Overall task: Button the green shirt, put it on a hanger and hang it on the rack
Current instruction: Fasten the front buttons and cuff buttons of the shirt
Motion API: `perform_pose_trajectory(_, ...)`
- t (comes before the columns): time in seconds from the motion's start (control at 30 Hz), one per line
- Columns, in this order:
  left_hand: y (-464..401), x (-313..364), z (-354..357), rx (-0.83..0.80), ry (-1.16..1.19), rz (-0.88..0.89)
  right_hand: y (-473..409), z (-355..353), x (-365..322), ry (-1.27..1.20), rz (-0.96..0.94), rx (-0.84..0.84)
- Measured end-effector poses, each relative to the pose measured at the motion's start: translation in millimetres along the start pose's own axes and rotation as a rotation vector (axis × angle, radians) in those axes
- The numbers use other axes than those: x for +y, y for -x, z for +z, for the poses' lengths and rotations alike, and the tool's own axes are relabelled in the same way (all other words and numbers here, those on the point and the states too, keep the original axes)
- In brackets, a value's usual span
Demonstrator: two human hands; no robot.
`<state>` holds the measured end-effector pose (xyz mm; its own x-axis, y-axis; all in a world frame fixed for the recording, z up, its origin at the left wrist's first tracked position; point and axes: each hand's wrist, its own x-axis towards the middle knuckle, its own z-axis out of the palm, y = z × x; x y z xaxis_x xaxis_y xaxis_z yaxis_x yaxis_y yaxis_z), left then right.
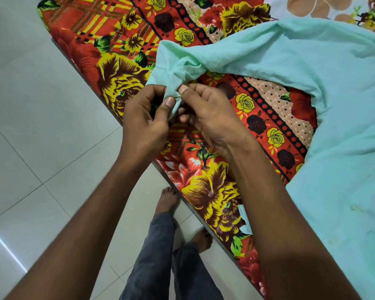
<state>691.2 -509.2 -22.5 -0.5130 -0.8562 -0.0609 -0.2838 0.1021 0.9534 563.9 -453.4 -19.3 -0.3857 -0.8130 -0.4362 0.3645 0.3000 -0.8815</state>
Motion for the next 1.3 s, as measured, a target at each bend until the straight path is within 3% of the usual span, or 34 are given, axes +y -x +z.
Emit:
perform_pose_trajectory(0.37,-8.1,-12.1,-7.3,-0.026,-0.223,0.053,6.0,-17.7,-4.7,0.32,-0.195,0.068)
perform_pose_trajectory(0.53,-4.3,-4.5,-5.9,-0.027,-0.123,0.041,0.3,-17.2,-13.1,0.465,-0.236,0.044)
perform_pose_trajectory(0.83,1.4,0.1,-3.7,0.022,-0.053,-0.001,-2.3,-12.7,-9.9,0.4,-0.2,0.063)
perform_pose_trajectory(1.3,-3.6,-13.5,-11.5,-0.087,-0.044,0.076,-7.4,-13.6,-8.8,0.236,0.025,0.047)
